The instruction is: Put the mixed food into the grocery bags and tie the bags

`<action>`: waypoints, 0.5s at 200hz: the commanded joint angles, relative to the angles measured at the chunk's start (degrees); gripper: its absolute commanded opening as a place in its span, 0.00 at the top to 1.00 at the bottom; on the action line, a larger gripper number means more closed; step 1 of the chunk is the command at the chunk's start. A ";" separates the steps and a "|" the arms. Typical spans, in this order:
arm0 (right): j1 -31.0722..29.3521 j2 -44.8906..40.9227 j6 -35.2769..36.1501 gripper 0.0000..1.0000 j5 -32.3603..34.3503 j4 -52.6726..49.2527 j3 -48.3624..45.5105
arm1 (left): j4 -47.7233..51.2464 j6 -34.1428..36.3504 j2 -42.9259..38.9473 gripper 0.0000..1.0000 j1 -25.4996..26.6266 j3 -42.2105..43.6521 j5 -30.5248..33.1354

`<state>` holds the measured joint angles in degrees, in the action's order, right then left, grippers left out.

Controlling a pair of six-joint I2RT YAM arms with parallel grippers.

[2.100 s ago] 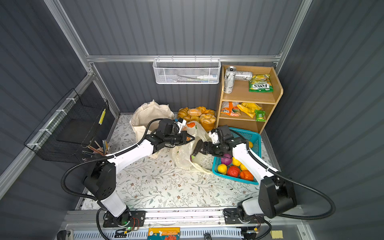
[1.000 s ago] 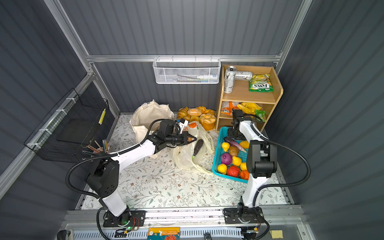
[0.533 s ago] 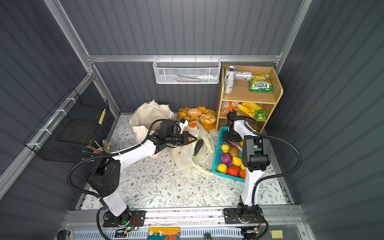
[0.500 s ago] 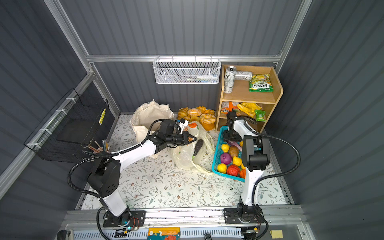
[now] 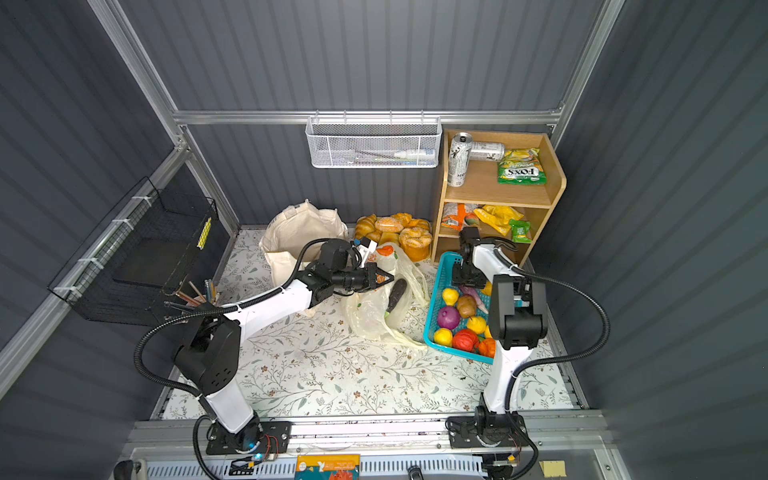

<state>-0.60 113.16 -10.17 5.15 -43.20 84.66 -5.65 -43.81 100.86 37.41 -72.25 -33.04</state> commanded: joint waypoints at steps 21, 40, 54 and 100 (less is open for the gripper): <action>1.74 1.80 -1.45 0.27 -6.77 -0.43 -0.46 | -0.15 -0.22 0.00 1.00 0.12 0.17 -0.44; 1.72 2.90 -1.30 0.27 -8.67 -0.87 0.58 | -0.02 -0.22 -0.01 1.00 0.12 0.17 -0.31; 1.58 3.02 -0.99 0.28 -10.77 -0.64 0.59 | -0.07 -0.24 -0.02 1.00 0.12 0.30 -0.19; 0.39 -1.21 -0.72 0.23 -12.66 1.18 -3.18 | 0.16 -0.22 0.48 1.00 0.11 -0.32 -0.29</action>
<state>0.86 113.86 -11.07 -3.95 -39.53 84.44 -5.65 -43.81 100.86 37.41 -72.25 -33.04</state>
